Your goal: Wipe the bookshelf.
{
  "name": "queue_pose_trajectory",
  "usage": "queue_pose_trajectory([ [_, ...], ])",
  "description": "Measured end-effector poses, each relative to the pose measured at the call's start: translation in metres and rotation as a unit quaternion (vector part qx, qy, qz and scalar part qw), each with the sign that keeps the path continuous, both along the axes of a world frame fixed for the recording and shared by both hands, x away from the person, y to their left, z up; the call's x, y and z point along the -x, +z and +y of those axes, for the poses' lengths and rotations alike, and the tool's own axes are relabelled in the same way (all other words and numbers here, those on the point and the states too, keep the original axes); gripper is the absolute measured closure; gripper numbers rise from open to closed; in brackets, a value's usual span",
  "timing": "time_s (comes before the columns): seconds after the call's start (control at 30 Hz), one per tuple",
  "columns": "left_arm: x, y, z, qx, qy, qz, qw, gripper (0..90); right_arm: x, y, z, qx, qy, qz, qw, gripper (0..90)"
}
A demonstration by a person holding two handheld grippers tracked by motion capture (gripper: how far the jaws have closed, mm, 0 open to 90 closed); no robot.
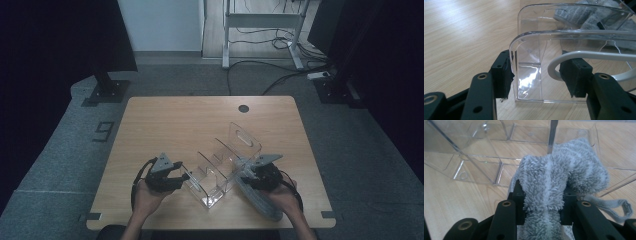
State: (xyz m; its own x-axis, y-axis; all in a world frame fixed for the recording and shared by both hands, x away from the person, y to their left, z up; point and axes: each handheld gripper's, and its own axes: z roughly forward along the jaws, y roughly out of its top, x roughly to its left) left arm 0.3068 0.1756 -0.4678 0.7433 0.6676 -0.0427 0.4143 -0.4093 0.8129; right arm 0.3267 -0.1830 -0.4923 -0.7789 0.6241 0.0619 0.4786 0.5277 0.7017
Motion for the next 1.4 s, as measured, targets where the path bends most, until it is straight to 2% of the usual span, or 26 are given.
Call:
queue_pose_trajectory([
  [0.17, 0.0, 0.0, -0.001, 0.001, 0.0, 0.001, 1.0, 45.3, -0.005, -0.005, 0.002, 0.01, -0.001, 0.002, 0.9999, 66.1],
  [0.33, 0.0, 0.0, -0.001, 0.002, 0.001, 0.001, 1.0, 45.3, -0.013, -0.015, 0.007, 0.033, 0.001, 0.026, 0.9991, 66.0],
  [0.4, -0.001, 0.0, -0.001, 0.002, 0.002, 0.001, 1.0, 45.3, -0.016, -0.018, 0.01, 0.045, 0.001, 0.028, 0.9986, 66.0],
  [0.6, -0.001, 0.0, 0.0, 0.004, 0.008, 0.0, 1.0, 45.2, -0.023, -0.024, 0.016, 0.057, -0.014, 0.034, 0.9977, 66.0],
  [0.73, -0.001, -0.001, 0.001, 0.007, 0.013, -0.001, 0.9999, 45.2, -0.027, -0.027, 0.017, 0.05, -0.029, 0.05, 0.9971, 65.9],
  [0.9, -0.002, -0.002, 0.001, 0.01, 0.017, 0.0, 0.9998, 45.0, -0.026, -0.028, 0.016, 0.041, -0.035, 0.049, 0.9974, 64.9],
  [1.13, -0.001, -0.002, 0.001, 0.013, 0.021, -0.002, 0.9997, 44.9, -0.023, -0.026, 0.017, 0.054, -0.04, 0.041, 0.9969, 64.1],
  [1.4, -0.001, -0.003, 0.001, 0.015, 0.021, -0.009, 0.9996, 44.9, -0.018, -0.02, 0.007, 0.066, -0.039, 0.041, 0.9962, 64.3],
])
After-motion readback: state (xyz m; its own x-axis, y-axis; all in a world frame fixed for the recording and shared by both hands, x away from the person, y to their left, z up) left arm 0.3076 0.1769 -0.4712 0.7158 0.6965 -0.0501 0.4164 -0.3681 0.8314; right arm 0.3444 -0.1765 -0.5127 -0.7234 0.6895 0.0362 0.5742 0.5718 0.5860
